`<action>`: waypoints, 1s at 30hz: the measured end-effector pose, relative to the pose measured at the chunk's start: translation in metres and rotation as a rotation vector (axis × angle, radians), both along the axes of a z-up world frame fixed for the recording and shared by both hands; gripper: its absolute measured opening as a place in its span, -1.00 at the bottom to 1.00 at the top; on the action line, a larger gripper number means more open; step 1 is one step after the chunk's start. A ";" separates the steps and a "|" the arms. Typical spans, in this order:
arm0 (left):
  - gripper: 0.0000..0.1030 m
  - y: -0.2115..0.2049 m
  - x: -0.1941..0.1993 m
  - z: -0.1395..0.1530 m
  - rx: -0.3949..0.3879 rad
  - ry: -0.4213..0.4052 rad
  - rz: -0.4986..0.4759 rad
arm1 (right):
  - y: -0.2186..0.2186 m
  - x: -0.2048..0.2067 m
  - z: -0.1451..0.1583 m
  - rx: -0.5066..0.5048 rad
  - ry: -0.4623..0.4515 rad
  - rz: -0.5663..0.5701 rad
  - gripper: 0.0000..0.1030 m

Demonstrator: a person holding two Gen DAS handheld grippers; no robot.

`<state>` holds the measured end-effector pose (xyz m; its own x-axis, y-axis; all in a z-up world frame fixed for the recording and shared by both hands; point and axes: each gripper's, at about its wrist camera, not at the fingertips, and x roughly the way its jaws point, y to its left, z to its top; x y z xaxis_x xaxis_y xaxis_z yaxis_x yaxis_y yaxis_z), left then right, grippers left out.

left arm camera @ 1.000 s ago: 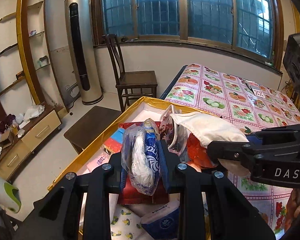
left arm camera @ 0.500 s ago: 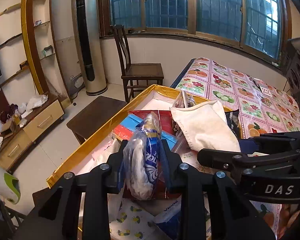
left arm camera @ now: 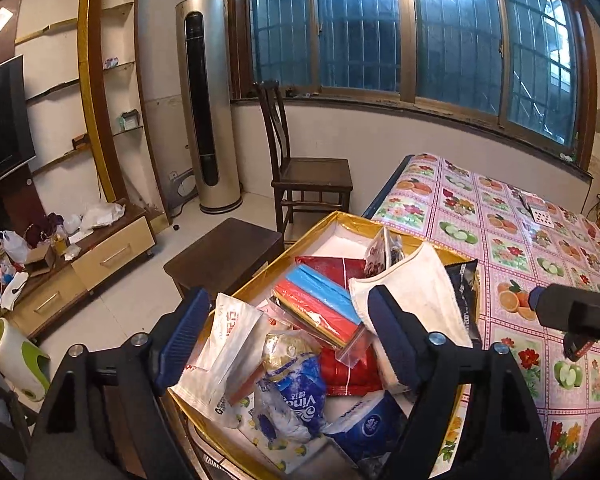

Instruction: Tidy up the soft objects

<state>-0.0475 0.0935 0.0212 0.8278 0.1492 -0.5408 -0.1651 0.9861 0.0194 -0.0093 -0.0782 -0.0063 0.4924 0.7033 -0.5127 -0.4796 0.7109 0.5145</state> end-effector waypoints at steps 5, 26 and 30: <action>0.70 -0.025 -0.014 0.018 0.005 -0.053 -0.043 | -0.046 -0.026 -0.012 0.076 0.014 -0.068 0.61; 1.00 -0.151 -0.052 0.021 -0.016 -0.018 -0.369 | -0.166 -0.095 -0.040 0.145 0.005 -0.277 0.75; 1.00 -0.155 -0.051 0.021 -0.020 -0.023 -0.381 | -0.173 -0.098 -0.041 0.150 0.008 -0.291 0.79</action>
